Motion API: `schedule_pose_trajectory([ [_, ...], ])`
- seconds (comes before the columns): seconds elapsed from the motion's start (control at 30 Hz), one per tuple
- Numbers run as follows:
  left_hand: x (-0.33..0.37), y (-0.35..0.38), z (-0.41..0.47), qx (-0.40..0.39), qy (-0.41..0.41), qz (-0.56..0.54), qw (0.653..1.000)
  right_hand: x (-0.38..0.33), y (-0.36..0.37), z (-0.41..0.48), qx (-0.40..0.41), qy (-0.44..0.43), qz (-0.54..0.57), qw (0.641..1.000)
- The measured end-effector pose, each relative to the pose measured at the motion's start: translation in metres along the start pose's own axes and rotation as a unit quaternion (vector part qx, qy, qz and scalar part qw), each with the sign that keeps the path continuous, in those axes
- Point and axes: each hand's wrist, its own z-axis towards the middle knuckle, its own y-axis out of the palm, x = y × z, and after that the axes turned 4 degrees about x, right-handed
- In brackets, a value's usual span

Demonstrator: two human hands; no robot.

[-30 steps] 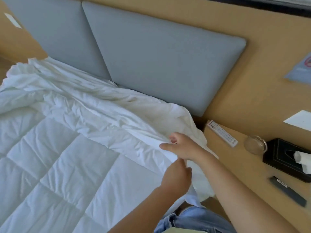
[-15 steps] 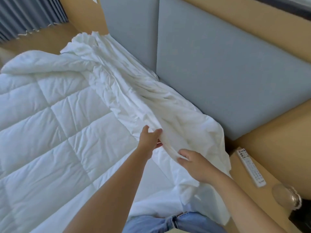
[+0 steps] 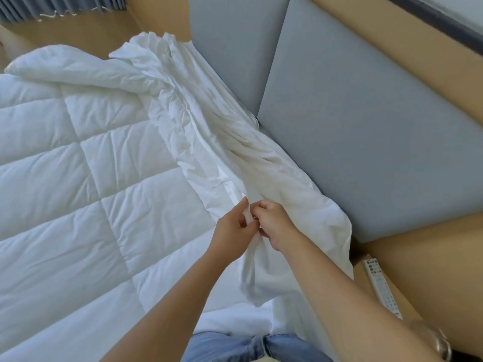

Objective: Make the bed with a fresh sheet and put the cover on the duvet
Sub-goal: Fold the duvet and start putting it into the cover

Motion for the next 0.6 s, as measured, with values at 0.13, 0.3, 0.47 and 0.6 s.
schedule_pose_trajectory([
  [0.13, -0.001, -0.003, 0.002, -0.009, -0.012, -0.031, 0.999, -0.001, 0.002, 0.002, 0.057, 0.020, 0.099, 0.993],
  [0.3, -0.008, -0.011, 0.010, 0.002, -0.061, -0.032, 0.998, -0.008, -0.009, 0.008, 0.117, -0.015, 0.106, 0.987],
  [0.47, 0.004, -0.017, 0.025, -0.052, -0.139, -0.127, 0.981, -0.011, -0.003, 0.002, 0.040, -0.024, 0.081, 0.996],
  [0.6, 0.018, -0.014, 0.030, -0.074, -0.175, -0.218, 0.957, -0.006, -0.001, 0.003, 0.209, -0.078, -0.014, 0.975],
])
